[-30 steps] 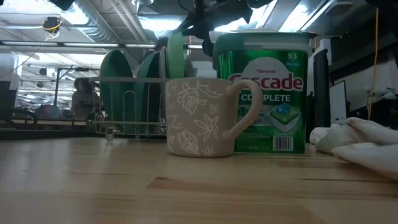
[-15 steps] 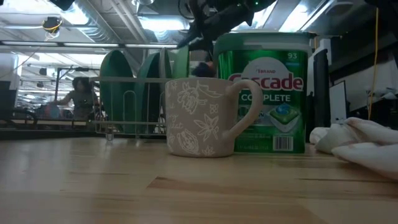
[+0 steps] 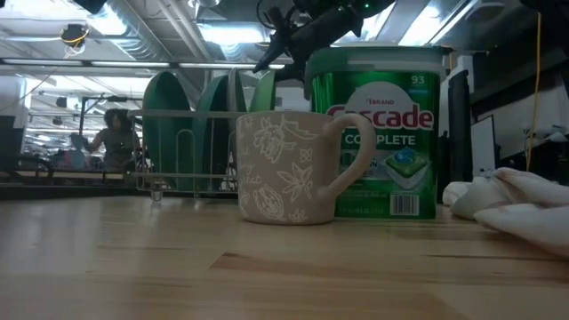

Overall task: Sort dishes
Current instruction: Put the light green plate in the dish rack, then return to Home Position

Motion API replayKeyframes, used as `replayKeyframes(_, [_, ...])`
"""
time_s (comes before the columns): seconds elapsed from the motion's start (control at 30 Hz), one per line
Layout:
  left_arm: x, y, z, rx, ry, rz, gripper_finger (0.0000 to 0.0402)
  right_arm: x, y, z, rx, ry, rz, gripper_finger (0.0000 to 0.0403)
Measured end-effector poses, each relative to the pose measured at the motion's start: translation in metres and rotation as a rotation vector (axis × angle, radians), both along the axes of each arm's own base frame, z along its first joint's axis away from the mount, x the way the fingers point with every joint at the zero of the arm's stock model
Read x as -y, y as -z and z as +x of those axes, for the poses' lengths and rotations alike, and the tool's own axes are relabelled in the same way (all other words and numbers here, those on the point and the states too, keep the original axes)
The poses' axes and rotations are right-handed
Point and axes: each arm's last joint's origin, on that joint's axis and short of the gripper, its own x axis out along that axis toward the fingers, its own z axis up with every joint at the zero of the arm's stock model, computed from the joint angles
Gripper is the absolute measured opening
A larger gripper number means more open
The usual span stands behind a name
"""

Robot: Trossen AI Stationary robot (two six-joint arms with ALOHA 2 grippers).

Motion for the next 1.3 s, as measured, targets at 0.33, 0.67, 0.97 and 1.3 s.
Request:
replayKeyframes(0.33, [0.000, 0.000, 0.000, 0.000, 0.000, 0.000, 0.0084, 0.008, 0.003, -0.008, -0.018, -0.028, 0.221, 0.0142])
replayKeyframes(0.67, [0.000, 0.000, 0.000, 0.000, 0.000, 0.000, 0.0084, 0.027, 0.011, -0.025, -0.102, 0.010, 0.362, 0.0143])
replayKeyframes(0.97, [-0.001, -0.001, -0.001, 0.010, 0.018, 0.021, 0.0084, 0.043, 0.011, -0.039, -0.091, -0.065, 0.480, 0.0143])
replayKeyframes(1.3, [-0.019, -0.021, -0.016, 0.155, -0.064, 0.119, 0.0084, 0.061, 0.010, -0.050, -0.043, -0.143, 0.437, 0.0143])
